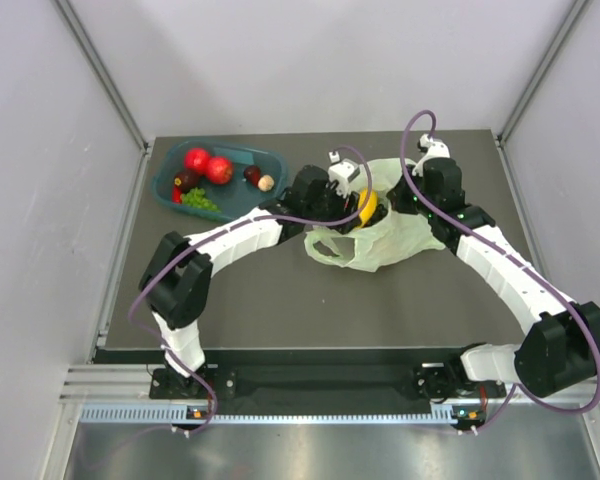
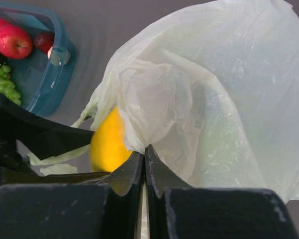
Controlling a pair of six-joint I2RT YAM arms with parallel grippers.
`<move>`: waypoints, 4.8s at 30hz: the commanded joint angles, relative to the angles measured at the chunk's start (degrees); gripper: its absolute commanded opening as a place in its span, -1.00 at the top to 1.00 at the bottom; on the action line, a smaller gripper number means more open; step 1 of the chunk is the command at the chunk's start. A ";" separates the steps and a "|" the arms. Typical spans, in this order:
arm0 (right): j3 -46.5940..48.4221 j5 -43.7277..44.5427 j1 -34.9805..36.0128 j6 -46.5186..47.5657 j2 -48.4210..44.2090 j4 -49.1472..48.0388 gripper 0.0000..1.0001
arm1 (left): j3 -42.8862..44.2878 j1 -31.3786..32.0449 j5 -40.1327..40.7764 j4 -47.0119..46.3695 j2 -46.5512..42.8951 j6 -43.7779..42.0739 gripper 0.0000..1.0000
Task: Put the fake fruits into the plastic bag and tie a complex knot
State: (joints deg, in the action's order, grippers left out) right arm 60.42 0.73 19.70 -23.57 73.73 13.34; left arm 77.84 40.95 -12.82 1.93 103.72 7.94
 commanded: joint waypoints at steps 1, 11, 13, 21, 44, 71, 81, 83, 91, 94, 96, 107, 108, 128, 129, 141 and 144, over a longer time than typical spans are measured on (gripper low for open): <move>2.86 -0.29 -0.63 0.81 -2.02 -0.86 1.00 | 3.89 1.41 0.07 0.26 1.13 0.23 0.21; 3.38 2.87 -0.63 -0.60 -0.61 -2.89 1.00 | 10.21 4.93 3.58 -11.33 11.75 9.89 0.20; 3.56 4.54 -0.63 -0.95 -0.52 -3.15 1.00 | 12.93 5.46 4.73 -11.08 14.13 12.26 0.18; 0.49 8.32 -2.21 -3.76 -0.87 -7.36 1.00 | 22.35 5.63 6.67 -13.27 23.89 20.53 -0.13; -1.80 5.60 -5.46 -4.02 -0.96 -8.77 1.00 | 13.83 5.98 11.85 3.67 6.85 11.48 -0.77; -1.54 1.56 -5.55 -1.13 0.44 -7.46 1.00 | 6.35 -14.83 -6.26 22.05 -15.57 6.65 -0.46; -1.18 0.50 -5.55 -0.07 0.36 -7.10 1.00 | 10.39 -23.54 10.43 24.52 -8.64 8.92 -0.43; -1.10 0.32 -5.64 -0.07 0.45 -7.19 1.00 | 11.10 -25.21 12.28 24.35 -6.01 9.28 -0.43; -0.92 0.23 -5.47 0.54 0.09 -7.10 1.00 | 20.59 -29.08 12.29 25.84 8.67 11.04 -0.35; -0.75 0.06 -5.55 0.55 -0.17 -7.10 1.00 | 23.93 -30.22 11.68 24.53 14.39 12.09 -0.35; -0.66 0.06 -5.47 0.55 -0.17 -7.10 1.00 | 26.74 -30.49 9.93 24.00 18.61 12.27 -0.35; -0.66 0.23 -5.47 0.90 0.00 -7.19 1.00 | 30.95 -30.58 4.30 18.89 27.31 14.99 -0.54; -0.66 0.23 -5.47 0.90 0.01 -7.19 1.00 | 31.49 -30.58 4.21 18.98 27.76 15.34 -0.52; -0.39 0.06 -5.55 1.25 -1.05 -6.66 1.00 | 20.52 -31.63 3.68 8.98 18.29 16.40 0.28; -0.39 0.06 -5.47 1.25 -1.14 -6.66 1.00 | 18.51 -31.72 3.50 7.31 16.36 16.14 0.28; -0.39 -0.56 -5.20 1.25 -0.96 -6.49 1.00 | -8.48 -30.58 -3.60 -12.74 -10.62 15.52 0.28; -0.13 -0.56 -5.20 1.51 -1.14 -6.23 1.00 | -11.47 -27.51 -5.72 -13.10 -15.81 13.33 0.27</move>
State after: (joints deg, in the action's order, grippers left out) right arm 57.84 0.51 14.83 -22.94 74.30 7.84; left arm 68.97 10.74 -14.24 -5.17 93.36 23.40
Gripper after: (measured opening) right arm 0.006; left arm 0.455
